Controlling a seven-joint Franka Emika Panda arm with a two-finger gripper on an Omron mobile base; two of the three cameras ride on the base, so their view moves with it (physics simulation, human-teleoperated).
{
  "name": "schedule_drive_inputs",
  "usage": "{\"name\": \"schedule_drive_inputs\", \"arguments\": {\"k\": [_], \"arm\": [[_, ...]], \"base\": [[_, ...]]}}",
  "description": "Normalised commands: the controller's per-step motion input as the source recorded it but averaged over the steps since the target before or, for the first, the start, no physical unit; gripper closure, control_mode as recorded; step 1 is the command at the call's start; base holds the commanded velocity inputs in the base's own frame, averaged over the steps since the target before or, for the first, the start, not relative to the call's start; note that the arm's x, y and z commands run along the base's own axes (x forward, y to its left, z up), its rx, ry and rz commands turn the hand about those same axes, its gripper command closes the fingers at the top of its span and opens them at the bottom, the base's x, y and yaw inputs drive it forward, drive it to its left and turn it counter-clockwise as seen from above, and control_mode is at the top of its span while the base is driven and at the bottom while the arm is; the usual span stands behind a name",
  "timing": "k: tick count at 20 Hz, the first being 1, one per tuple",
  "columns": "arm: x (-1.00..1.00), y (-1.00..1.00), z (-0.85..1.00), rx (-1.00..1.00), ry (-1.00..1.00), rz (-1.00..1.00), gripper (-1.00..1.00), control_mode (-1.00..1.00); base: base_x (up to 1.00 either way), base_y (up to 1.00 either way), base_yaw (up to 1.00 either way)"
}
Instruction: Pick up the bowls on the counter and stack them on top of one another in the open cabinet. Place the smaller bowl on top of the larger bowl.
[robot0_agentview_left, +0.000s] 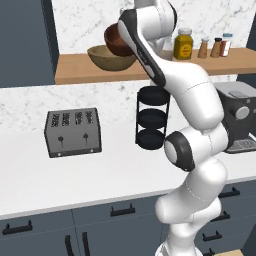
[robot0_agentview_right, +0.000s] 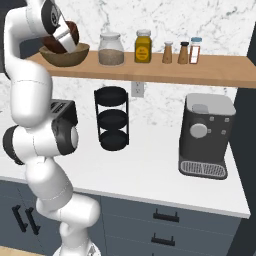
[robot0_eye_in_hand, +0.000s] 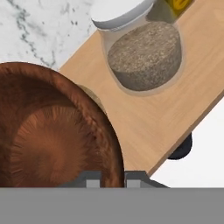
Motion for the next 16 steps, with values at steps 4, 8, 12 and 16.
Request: {"name": "schedule_drive_inputs", "arguments": {"k": [4,8,12,16], "arm": [[0.25,0.11,-0.2,0.0,0.0,0.0,1.0,-1.0],[0.16,0.12,-0.1,0.01,0.0,0.0,1.0,-1.0],[0.0,0.0,0.11,0.04,0.0,0.0,1.0,-1.0],[0.19,0.04,0.0,0.01,0.0,0.0,1.0,-1.0]], "base": [[0.0,0.0,0.0],[0.0,0.0,0.0],[0.0,0.0,0.0],[0.0,0.0,0.0]]}}
